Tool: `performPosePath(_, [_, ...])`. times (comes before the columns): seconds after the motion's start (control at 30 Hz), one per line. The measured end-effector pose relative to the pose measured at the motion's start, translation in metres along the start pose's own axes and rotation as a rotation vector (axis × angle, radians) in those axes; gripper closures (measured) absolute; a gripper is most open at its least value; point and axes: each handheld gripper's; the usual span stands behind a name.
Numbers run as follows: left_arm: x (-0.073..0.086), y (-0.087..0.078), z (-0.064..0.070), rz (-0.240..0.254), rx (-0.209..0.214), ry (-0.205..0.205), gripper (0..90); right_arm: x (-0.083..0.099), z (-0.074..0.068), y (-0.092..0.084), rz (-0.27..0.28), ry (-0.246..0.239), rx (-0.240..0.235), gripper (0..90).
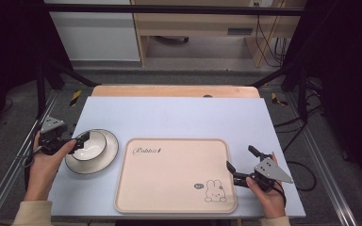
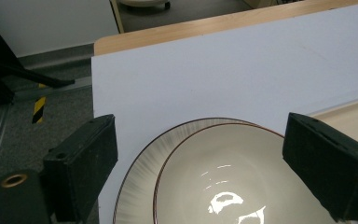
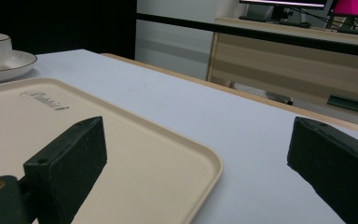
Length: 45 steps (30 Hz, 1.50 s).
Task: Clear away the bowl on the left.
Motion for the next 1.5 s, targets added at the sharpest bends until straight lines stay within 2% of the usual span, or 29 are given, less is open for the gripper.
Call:
performPosePath(0.13, [0.002,0.003,-0.001,-0.058,-0.004,-0.022,12.9,0.000,0.001,-0.001,0.000,0.005,0.000,4.9])
performPosePath(0.27, [0.003,0.003,-0.002,-0.085,-0.018,-0.045,14.0,0.000,0.000,0.000,0.000,0.004,-0.001,4.9])
performPosePath(0.4, [0.005,0.005,-0.004,-0.129,-0.016,-0.039,17.6,0.000,-0.001,0.000,-0.001,0.003,-0.003,4.9])
performPosePath(0.5, [0.007,0.007,-0.005,-0.165,0.008,-0.038,21.0,0.000,0.000,0.000,-0.003,0.003,-0.003,4.9])
performPosePath(0.63, [0.009,0.008,-0.005,-0.199,0.002,-0.026,24.3,0.000,0.000,0.000,-0.003,0.004,-0.002,4.9])
performPosePath(0.8, [0.016,0.010,-0.013,-0.218,-0.008,-0.050,33.1,0.000,-0.001,0.001,-0.005,-0.003,-0.005,4.9])
performPosePath(1.23, [0.030,0.019,-0.022,-0.264,0.015,-0.104,55.3,0.000,-0.002,0.002,-0.015,-0.002,-0.008,4.9])
performPosePath(1.5, [0.034,0.022,-0.024,-0.266,0.026,-0.139,61.7,0.001,-0.002,0.003,-0.026,-0.008,-0.006,4.9])
Point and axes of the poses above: each handheld gripper's, and its own axes: y roughly forward along the jaws, x roughly out of its underside, z roughly to its right, and after that the axes turned 1 degree about y, right-handed
